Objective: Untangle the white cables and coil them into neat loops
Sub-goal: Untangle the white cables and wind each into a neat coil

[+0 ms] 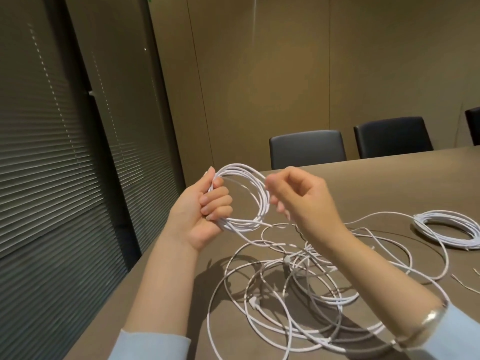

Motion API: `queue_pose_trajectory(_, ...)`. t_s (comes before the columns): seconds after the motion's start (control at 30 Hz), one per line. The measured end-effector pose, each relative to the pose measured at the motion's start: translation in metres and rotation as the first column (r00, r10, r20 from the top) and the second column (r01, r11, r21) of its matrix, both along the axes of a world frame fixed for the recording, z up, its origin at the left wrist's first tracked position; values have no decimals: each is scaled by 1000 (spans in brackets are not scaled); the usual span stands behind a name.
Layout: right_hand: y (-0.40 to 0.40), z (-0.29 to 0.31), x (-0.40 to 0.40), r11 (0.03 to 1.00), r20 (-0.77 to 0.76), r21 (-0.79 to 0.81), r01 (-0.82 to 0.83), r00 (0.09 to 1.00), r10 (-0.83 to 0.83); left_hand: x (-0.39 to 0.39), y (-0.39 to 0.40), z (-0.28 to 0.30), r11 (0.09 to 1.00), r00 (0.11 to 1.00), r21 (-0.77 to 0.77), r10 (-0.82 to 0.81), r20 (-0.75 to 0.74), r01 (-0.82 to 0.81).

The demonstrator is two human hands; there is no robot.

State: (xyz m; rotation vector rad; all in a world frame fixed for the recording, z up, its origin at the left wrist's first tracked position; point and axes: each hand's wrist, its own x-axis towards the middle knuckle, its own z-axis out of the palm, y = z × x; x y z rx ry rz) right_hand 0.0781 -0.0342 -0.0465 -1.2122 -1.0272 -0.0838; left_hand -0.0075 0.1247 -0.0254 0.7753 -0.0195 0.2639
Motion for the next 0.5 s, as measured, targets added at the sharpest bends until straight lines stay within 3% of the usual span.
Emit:
queue_pose_trajectory(0.1,2,-1,-1,1000,29,2,15,999,-15,0,2,-2,999,999,6,-32,-3,32)
queue_pose_trajectory(0.2,1,-2,5,994,-60,27,110,992,-109,-2,8,-7,933,932,-14,-358,53,359)
queue_pose_trajectory(0.3,3,-2,10,987,-162,-82,136,976,-147,-3,6,-8,871,869,-4,-490,61,491)
queue_pose_trajectory(0.43,1,2,6,976,-441,-57,-211,882,165,-2,1,-9,817,816,-13,-574,73,576)
queue_pose_trajectory(0.5,-3,7,0,920,-487,0,-392,803,342,-2,3,-9,805,805,-19,-592,44,593)
